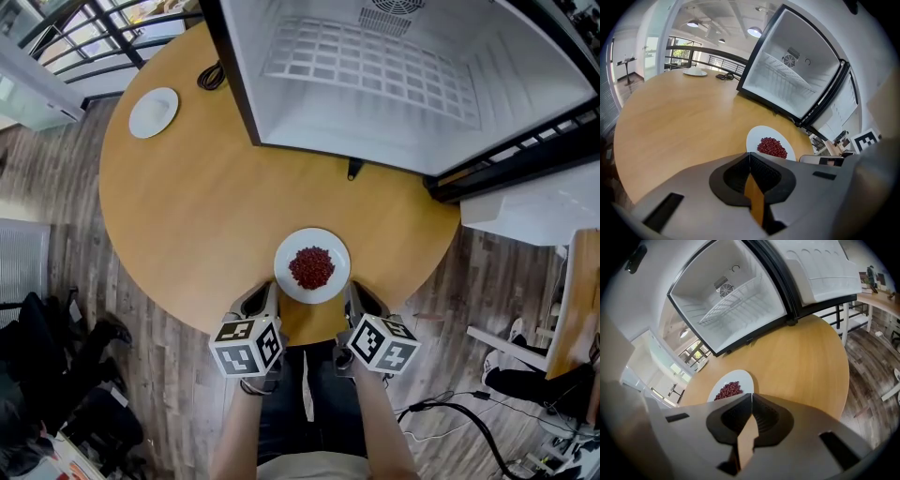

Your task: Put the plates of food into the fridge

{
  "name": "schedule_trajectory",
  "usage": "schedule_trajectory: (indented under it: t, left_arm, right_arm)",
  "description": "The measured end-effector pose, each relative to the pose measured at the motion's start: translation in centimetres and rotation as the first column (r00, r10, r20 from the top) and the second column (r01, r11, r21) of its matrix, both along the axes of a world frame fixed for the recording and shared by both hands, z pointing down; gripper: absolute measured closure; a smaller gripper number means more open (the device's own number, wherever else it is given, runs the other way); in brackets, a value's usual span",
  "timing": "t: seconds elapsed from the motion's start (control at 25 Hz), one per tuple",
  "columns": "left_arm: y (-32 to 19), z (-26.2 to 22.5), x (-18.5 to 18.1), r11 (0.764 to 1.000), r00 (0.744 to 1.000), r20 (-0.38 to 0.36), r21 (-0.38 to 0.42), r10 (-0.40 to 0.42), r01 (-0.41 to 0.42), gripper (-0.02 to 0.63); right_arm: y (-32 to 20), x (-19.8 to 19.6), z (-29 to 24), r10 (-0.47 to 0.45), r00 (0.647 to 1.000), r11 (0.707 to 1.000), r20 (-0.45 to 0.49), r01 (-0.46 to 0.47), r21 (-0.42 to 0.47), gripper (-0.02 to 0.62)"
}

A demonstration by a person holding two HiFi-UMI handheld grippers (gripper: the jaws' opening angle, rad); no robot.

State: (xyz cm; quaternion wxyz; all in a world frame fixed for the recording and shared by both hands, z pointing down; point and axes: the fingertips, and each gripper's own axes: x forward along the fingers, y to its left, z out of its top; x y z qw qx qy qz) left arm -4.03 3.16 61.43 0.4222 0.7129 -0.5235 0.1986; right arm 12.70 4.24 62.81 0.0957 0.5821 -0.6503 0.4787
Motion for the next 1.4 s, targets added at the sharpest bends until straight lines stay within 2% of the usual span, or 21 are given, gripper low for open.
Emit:
schedule_trajectory:
  t: [0.24, 0.6, 0.8, 0.88, 1.0, 1.2, 1.4]
  left_arm:
    - [0.6, 0.9, 0.5, 0.999, 1.000, -0.008, -0.025, 0.023, -0.023, 0.598]
    - [0.9, 1.1, 1.1, 0.998, 0.993, -0.120, -0.054, -0.020, 0.014, 0.597]
    - [1.3, 1.2, 1.5, 0.998, 0.987, -0.159, -0.067, -0.024, 0.014, 0.597]
    - [1.3, 1.3, 1.5, 0.997, 0.982, -0.184, -0.079, -0.037, 0.023, 0.590]
    - [1.4, 1.4, 1.7, 0.994, 0.972, -0.228, -0.102, -0.057, 0.034, 0.533]
    - [1.6, 1.7, 1.8, 0.991, 0.964, -0.256, -0.126, -0.072, 0.041, 0.523]
    - [1.7, 1.6, 2.2, 0.987, 0.939, -0.324, -0.151, -0.110, 0.063, 0.521]
  right_arm:
    - [0.4, -0.7, 0.8, 0.001, 0.999, 1.000, 0.038, 0.000, -0.028, 0.581]
    - [0.4, -0.5, 1.0, 0.020, 0.995, 0.999, 0.100, -0.016, -0.045, 0.580]
    - [0.8, -0.7, 1.0, 0.009, 0.992, 0.998, 0.127, -0.002, -0.056, 0.578]
    - [0.8, -0.8, 1.0, 0.013, 0.990, 0.998, 0.143, -0.005, -0.058, 0.574]
    - [0.9, -0.7, 1.1, 0.021, 0.988, 0.998, 0.155, -0.011, -0.066, 0.556]
    - [1.0, -0.6, 0.9, 0.033, 0.981, 0.997, 0.190, -0.020, -0.068, 0.524]
    - [1.0, -0.9, 0.7, 0.036, 0.969, 0.998, 0.243, -0.021, -0.066, 0.516]
